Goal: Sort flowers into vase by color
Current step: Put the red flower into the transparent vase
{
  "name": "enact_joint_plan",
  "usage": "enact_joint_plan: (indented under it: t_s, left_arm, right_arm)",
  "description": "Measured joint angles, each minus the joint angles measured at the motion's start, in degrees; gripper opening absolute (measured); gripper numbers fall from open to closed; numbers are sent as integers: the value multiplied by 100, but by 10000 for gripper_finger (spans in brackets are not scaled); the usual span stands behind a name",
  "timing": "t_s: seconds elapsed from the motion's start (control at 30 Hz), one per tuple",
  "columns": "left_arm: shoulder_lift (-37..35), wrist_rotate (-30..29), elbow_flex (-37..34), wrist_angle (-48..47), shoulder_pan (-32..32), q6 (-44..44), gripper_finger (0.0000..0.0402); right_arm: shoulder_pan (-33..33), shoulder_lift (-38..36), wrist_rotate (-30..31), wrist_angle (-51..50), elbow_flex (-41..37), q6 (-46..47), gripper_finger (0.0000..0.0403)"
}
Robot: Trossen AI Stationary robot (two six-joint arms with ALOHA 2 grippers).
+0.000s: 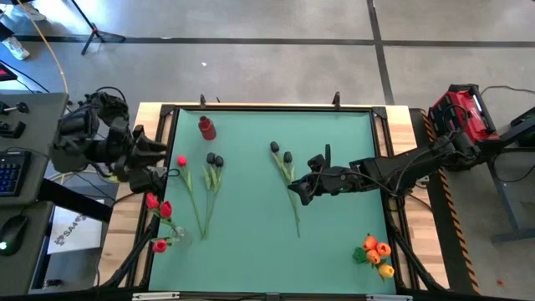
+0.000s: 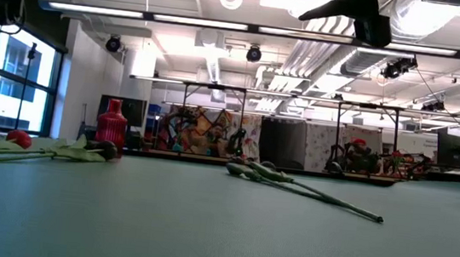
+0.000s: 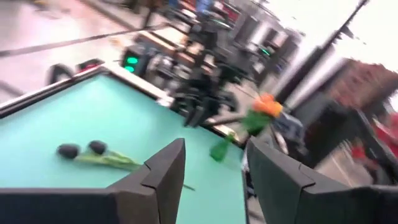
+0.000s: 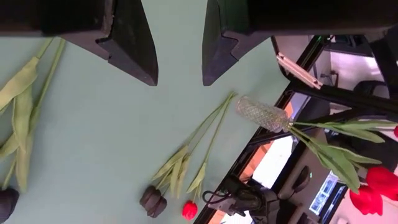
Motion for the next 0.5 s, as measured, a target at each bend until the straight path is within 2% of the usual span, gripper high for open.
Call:
enact_joint_plan:
  t_s: [0.1, 0.2, 0.37, 0.5]
  left_arm:
    - [-13, -123, -2, -809, 125, -1027, 146]
    - [1, -25, -15, -1283, 319, -1586, 138]
    - [159, 64, -20, -1384, 689, -1798, 135]
    - [385, 422, -20, -1288, 982, -1804, 135]
  right_arm:
    - [-118, 0, -4, 1, 0, -8, 114]
    - [-348, 0, -151, 61, 0, -48, 114]
    - [-858, 0, -1004, 394, 0, -644, 114]
    - [-1186, 0, -1562, 806, 2, -1216, 114]
